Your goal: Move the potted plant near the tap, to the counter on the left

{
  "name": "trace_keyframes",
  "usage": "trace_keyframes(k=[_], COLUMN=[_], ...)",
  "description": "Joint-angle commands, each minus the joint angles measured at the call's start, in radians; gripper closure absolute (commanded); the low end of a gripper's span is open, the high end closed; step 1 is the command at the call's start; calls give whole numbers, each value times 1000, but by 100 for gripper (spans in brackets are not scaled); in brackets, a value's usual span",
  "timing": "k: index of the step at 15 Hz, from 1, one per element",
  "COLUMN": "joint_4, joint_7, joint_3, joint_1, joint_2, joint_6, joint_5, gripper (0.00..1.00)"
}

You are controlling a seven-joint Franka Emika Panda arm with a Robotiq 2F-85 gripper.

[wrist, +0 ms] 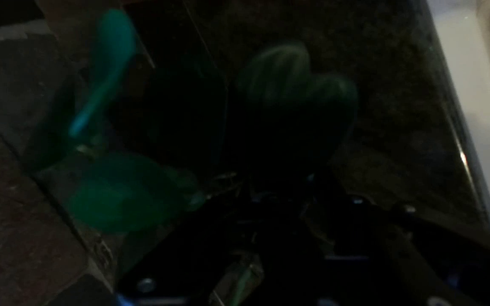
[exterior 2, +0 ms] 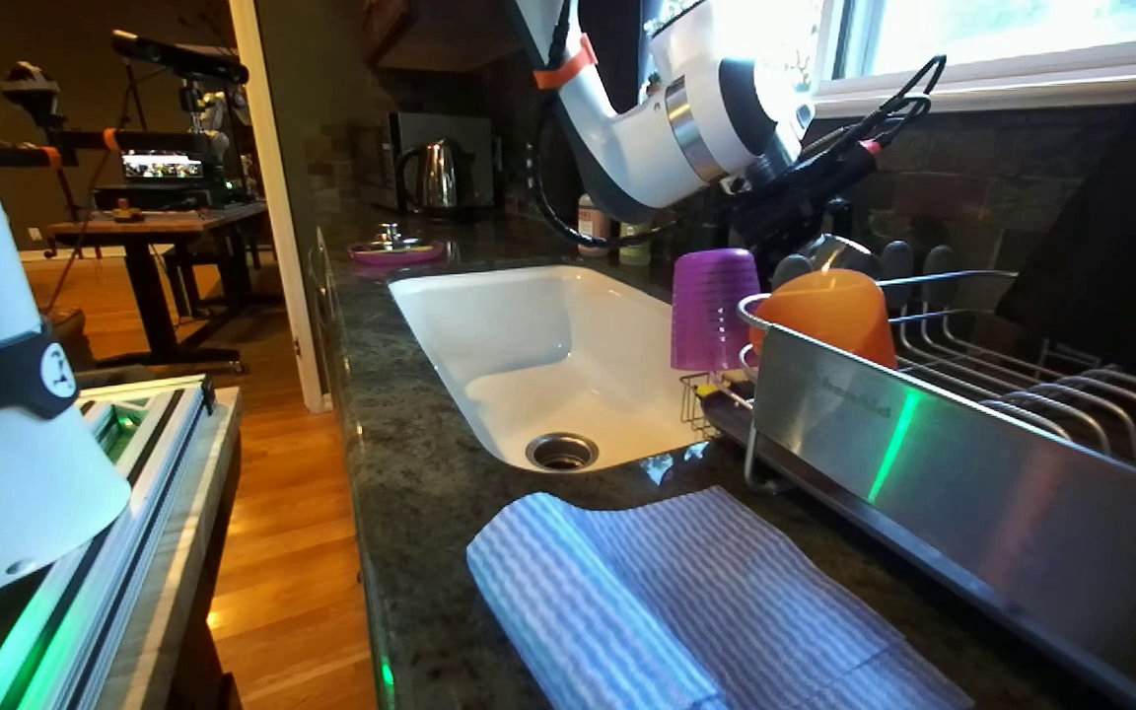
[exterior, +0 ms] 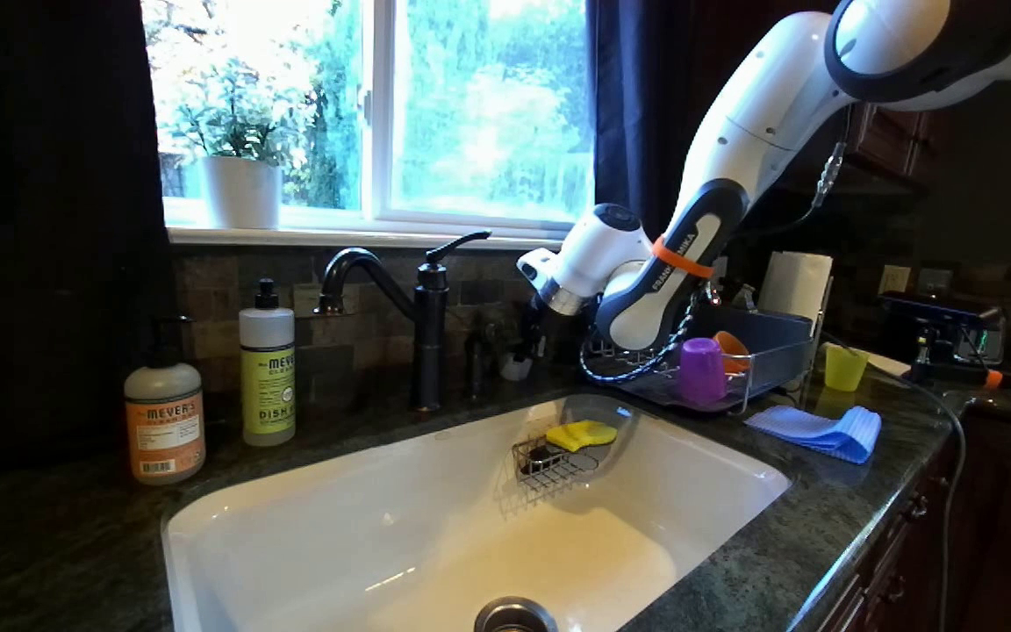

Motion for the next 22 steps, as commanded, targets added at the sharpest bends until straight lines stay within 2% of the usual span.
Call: trace_keyframes(k=[1,3,6,9,12,16,19,22], joint_4=[6,-35,-135,-195,-233,-307,-373,-406], joint_7=[-4,0,-10,-6,7,-50,-186,-295], joint_3=[18,33,118,139,110,180,256,299], joint_1=[-8,-10,-58,-74,-58,-122,-188,-212], joint_2=[11,-38,-134,-209,-280,-390,-484,-562], joint_6=[-27,-29,-55,-103,-190,-308,-341,-354], joint_5=[6,6,12,18,9,42,178,289], gripper=[96,96,96,96,96,96,96,96])
